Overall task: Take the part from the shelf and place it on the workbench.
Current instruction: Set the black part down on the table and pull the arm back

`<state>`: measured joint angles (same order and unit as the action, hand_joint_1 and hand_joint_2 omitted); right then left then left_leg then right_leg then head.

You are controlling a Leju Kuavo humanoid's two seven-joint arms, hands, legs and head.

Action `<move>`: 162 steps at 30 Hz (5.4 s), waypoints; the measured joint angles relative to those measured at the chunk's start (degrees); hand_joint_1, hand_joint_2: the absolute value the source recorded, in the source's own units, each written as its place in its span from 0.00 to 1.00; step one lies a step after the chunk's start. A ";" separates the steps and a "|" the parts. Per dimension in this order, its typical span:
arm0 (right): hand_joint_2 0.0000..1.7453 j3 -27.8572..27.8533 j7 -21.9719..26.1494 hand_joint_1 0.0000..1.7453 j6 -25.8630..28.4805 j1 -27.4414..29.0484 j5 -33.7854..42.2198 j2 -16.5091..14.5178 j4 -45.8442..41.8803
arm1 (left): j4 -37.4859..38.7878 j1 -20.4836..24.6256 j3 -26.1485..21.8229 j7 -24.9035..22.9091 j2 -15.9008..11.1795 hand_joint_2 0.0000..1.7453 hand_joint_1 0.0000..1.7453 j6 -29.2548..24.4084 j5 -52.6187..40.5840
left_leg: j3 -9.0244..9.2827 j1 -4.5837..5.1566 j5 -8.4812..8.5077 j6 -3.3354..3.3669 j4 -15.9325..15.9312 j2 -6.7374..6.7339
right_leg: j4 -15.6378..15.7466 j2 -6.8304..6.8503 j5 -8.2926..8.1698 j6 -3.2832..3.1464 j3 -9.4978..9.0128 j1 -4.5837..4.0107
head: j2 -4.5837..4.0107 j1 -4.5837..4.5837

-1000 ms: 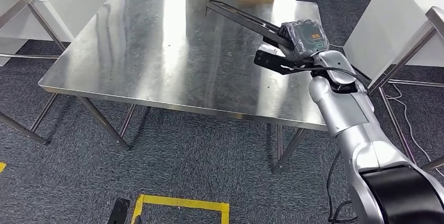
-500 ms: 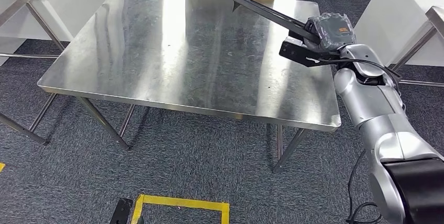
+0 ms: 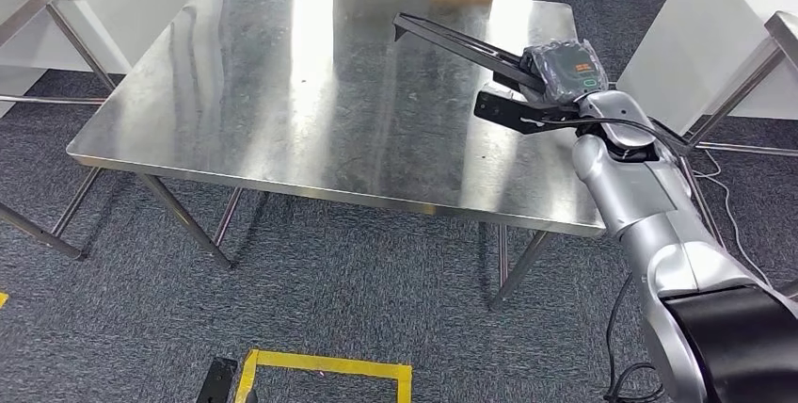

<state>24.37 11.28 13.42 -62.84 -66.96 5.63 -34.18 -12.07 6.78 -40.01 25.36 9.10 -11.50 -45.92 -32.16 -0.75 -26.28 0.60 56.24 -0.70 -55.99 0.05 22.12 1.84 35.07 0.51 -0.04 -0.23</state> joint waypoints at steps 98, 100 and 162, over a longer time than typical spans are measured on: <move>0.00 12.46 6.08 0.00 0.08 4.28 5.04 -15.30 4.31 | 0.22 0.06 -1.21 4.22 0.45 0.00 0.00 -9.45 -0.40 | -2.88 -0.18 1.87 0.16 1.26 1.22 | 0.17 -1.07 2.02 -2.11 -1.48 -1.43 | 0.00 -0.79; 0.00 12.48 6.14 0.00 -0.06 4.27 4.96 -15.29 4.31 | 0.23 0.01 -1.21 3.85 0.44 0.00 0.00 -9.51 -0.68 | -2.84 -0.27 1.87 0.16 1.26 1.21 | 0.17 -1.07 2.01 -2.10 -1.45 -1.42 | 0.00 -0.80; 0.00 16.41 3.92 0.00 -0.74 2.63 1.63 -14.50 2.85 | 0.35 -0.73 -1.80 2.62 0.23 0.00 0.00 -7.03 -2.09 | -10.69 -0.62 -3.28 -1.03 14.08 1.60 | -0.64 0.64 3.74 -2.83 -2.65 0.41 | 0.00 -1.23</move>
<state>40.78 15.20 12.68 -60.21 -65.33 -8.86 -31.34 -11.72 6.05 -41.81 27.98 9.33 -18.53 -48.01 -42.85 -1.37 -29.56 -0.44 70.32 0.90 -56.62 0.69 25.86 -0.99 32.42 0.92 -0.05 -1.46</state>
